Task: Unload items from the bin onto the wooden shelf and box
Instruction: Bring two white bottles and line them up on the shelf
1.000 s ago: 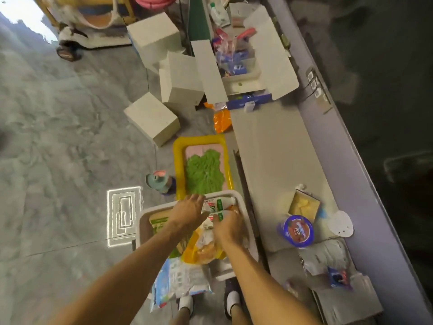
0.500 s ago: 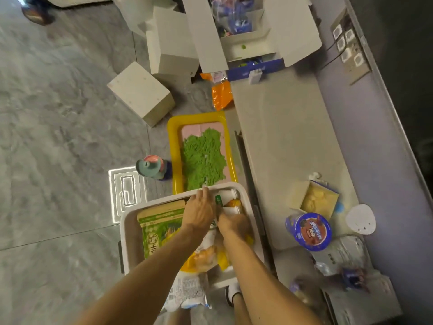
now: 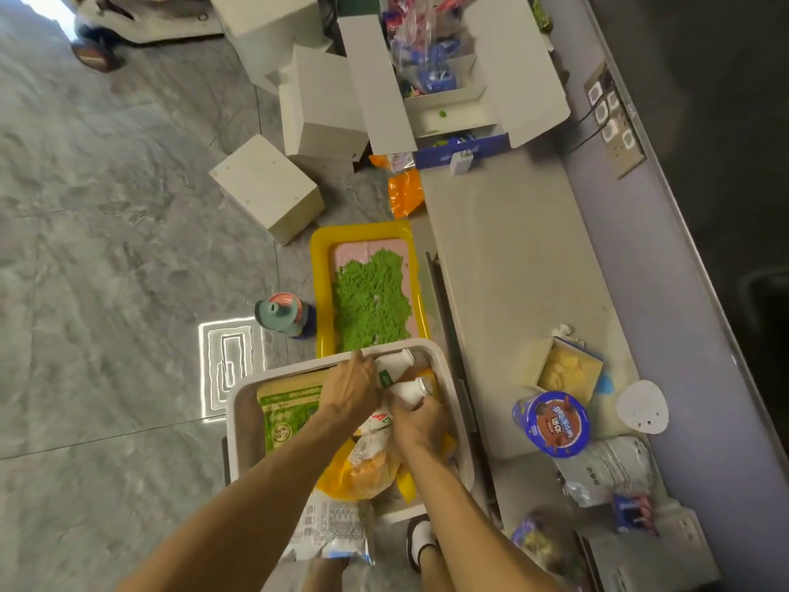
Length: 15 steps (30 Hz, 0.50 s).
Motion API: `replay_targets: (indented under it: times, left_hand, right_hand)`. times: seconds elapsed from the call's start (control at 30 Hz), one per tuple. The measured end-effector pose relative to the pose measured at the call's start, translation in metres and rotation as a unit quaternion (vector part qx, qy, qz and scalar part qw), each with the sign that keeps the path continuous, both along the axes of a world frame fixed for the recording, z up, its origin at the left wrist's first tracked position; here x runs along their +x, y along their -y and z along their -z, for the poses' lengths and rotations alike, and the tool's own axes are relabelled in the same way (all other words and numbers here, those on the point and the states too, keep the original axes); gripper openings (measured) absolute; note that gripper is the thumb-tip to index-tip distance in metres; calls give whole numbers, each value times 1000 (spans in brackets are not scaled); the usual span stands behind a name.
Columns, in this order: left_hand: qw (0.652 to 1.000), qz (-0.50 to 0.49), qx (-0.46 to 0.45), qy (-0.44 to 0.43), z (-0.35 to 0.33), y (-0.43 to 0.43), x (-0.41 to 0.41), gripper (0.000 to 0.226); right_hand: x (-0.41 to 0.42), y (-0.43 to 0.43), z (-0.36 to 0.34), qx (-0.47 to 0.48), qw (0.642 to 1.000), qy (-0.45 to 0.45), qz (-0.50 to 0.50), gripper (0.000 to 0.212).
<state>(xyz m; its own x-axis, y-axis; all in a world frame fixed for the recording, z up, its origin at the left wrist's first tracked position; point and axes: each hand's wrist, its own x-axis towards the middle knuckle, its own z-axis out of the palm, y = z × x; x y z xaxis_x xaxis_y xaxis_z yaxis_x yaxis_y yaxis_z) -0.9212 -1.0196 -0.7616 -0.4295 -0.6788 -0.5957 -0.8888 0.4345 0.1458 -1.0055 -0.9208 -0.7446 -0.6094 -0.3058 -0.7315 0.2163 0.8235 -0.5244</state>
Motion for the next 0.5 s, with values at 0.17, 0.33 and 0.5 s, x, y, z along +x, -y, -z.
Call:
replay_targets:
  times: [0.17,0.33,0.5]
  left_hand:
    - [987,-114,7,-115,-56,-3,40,52]
    - [952,-194,4,-235,-141,0,48,55]
    - [898,-239,-15,-368,-252,12,34,65]
  right_hand:
    - [-14,2,-54,-71,984,-58,-150,42]
    - [-32,16,-141,-141,951,-165,-219,45]
    - [-52,33,-250,-223,911,-229,-262,49]
